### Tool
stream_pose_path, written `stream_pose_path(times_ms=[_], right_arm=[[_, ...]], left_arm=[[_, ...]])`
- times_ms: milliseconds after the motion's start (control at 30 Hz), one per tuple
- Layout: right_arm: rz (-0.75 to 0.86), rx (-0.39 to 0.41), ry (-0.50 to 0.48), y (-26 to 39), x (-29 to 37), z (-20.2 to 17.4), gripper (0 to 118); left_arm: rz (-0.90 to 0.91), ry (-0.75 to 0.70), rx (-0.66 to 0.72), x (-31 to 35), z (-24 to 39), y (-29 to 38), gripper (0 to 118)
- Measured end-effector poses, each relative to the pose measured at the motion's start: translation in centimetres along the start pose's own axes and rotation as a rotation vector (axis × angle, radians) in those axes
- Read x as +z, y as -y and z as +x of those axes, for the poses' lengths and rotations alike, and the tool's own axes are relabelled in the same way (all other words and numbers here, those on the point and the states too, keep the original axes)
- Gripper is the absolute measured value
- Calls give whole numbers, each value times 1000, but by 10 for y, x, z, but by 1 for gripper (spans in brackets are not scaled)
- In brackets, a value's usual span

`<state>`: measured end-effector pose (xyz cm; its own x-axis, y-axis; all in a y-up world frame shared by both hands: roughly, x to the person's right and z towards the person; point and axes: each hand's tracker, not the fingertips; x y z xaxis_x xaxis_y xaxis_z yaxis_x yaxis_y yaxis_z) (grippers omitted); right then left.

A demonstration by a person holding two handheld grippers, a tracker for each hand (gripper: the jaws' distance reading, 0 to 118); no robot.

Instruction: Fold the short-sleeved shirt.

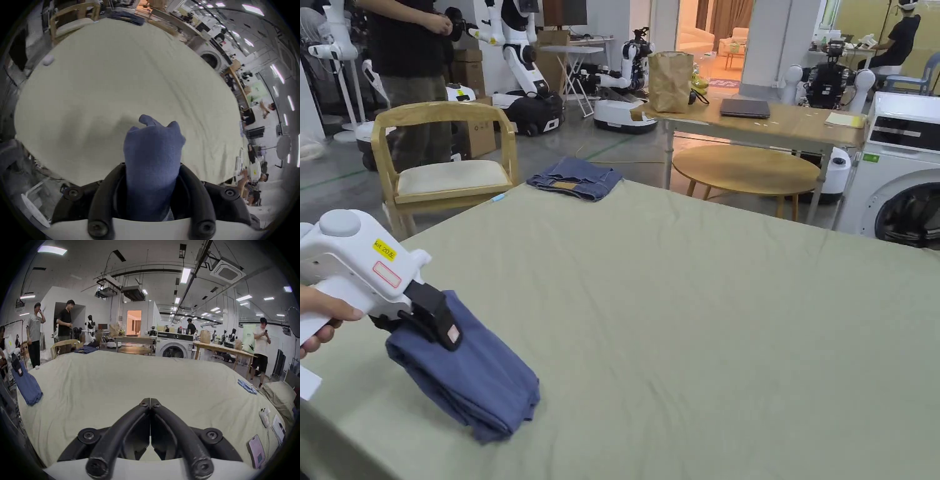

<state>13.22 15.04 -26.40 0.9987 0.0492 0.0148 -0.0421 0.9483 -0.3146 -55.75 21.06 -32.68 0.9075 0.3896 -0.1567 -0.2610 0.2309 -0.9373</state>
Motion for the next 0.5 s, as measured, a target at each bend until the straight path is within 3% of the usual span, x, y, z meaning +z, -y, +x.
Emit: stream_pose_path(times_ms=[300, 433, 500], right_arm=[[-55, -5, -10, 7, -7, -1, 0], [-68, 16, -22, 7, -8, -4, 0], [-69, 23, -19, 7, -7, -5, 0]], left_arm=[[-30, -103, 36, -26, -11, 3, 31], [-16, -199, 37, -15, -9, 2, 57], [-2, -275, 6, -7, -7, 4, 59]])
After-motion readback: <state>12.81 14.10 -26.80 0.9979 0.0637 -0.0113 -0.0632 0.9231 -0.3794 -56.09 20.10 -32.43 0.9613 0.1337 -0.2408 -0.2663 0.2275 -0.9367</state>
